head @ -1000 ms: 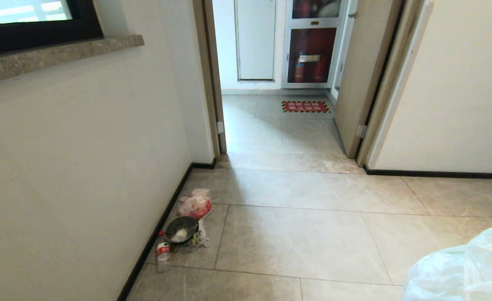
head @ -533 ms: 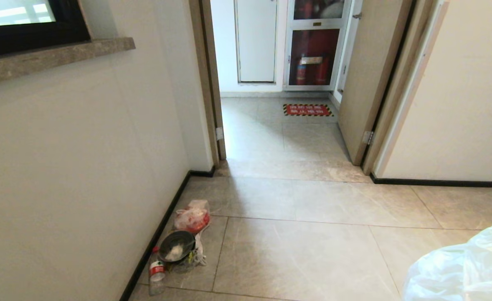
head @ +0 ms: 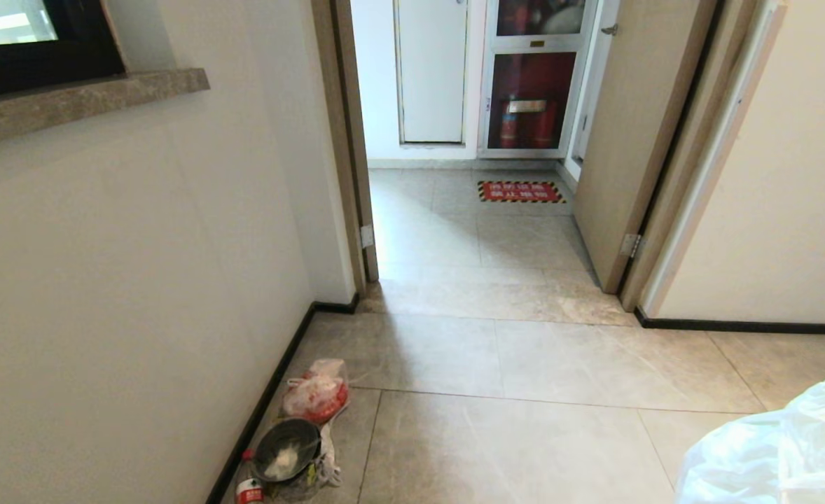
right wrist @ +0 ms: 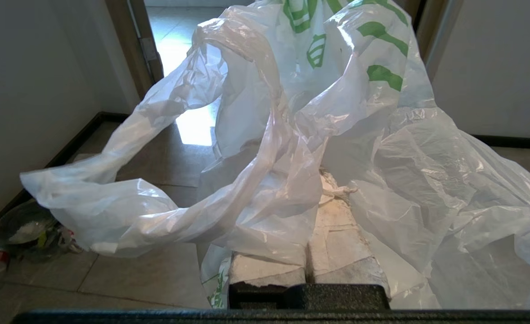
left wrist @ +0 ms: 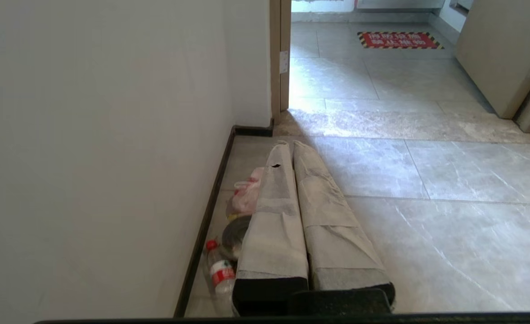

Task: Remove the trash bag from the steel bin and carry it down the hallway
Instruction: Put the trash bag at the door

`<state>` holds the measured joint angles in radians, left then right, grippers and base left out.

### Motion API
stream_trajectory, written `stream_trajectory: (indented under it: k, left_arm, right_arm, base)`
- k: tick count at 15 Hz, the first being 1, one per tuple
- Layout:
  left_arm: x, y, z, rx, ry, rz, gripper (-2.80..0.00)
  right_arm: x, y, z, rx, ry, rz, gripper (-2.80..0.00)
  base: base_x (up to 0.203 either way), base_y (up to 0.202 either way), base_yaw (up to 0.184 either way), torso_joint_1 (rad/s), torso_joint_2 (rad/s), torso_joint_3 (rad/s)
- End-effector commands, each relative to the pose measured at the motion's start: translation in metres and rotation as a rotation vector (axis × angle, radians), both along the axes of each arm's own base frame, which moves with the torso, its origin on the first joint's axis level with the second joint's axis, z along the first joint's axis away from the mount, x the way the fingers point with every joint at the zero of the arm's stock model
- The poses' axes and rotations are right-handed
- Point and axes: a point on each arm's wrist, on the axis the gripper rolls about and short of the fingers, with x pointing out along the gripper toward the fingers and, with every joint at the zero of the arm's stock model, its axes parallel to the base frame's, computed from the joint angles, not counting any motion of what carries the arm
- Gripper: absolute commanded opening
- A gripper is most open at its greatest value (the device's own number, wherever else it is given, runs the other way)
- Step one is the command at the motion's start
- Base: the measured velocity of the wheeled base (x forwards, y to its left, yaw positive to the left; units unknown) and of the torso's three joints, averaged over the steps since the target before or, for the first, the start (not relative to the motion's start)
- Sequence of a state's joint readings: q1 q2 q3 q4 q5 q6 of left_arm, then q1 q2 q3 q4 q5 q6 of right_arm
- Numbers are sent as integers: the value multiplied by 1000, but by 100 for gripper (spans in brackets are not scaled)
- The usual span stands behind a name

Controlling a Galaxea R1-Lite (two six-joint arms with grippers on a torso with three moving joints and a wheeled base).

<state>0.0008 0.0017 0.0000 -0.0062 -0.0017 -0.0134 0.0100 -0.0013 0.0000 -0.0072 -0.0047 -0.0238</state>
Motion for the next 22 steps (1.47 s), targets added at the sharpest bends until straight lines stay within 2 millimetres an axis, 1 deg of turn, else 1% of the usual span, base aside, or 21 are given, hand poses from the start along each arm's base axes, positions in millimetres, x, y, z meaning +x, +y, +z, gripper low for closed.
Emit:
stream_trajectory:
  k: [1,2,12,18,22]
  left_arm:
    - [0,0,0,1,0,-1,-280]
    - [0,0,0,0,0,-1,-280]
    - [0,0,0,1,0,-1,-280]
    - [0,0,0,1,0,-1,-280]
    - [0,0,0,3,0,-1,-280]
  right_arm:
    - [0,0,0,-1,1,-2,-280]
    - [0,0,0,-1,1,-1,-280]
    - [0,0,0,-1,1,-2,-280]
    - [0,0,0,-1,1,-2,-280]
    - [0,0,0,-1,1,-1,-280]
  base:
    - [170,0,0,7,2,2]
    - [121,0,1,2,7,2]
    - [0,0,0,0,0,0]
    - [1,-131,2,3,2,2]
    - [0,0,0,0,0,0]
